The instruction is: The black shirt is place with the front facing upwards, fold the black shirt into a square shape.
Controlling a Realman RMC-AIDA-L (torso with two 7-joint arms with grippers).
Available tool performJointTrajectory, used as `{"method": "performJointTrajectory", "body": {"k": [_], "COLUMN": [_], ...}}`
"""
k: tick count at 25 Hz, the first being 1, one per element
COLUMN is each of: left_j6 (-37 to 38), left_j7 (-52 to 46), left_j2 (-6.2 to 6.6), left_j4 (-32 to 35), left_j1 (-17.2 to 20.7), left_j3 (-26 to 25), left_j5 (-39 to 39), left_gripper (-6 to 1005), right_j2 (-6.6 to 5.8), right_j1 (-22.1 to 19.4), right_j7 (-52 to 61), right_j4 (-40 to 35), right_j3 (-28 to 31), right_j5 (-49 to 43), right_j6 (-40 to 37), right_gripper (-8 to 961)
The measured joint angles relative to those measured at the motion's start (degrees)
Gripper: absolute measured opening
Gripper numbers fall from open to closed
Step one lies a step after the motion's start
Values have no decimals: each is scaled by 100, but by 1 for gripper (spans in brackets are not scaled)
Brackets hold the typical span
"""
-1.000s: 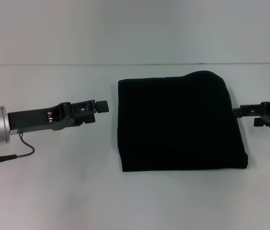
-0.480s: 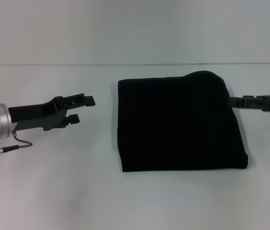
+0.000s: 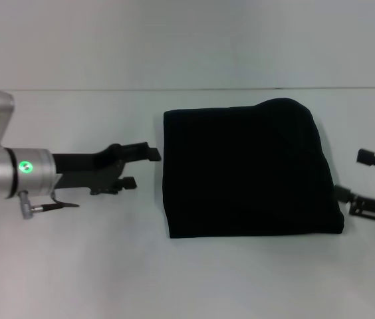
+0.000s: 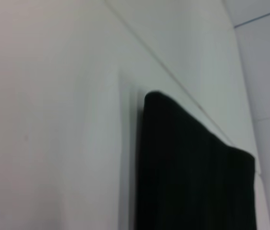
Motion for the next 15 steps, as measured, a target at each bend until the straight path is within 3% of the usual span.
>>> {"method": "performJointTrajectory", "body": {"k": [4, 9, 15], "left_j6": [-272, -385, -636], "left_j7": [-337, -376, -343], "left_j2": [-97, -197, -413], "left_j4": [0, 1, 15], "left_j1": [-71, -119, -202], "left_j3": [407, 530, 704], "left_j5": [0, -1, -1], "left_gripper": [947, 947, 946], "right_j2": [180, 199, 199], "right_j1": [-140, -164, -170], "right_j7": [-497, -531, -532], "right_j4": [3, 55, 68], "right_j3": [5, 10, -8], "right_j5": [-35, -36, -36], "right_j6": [-19, -114, -238], "right_gripper": [944, 945, 945]}}
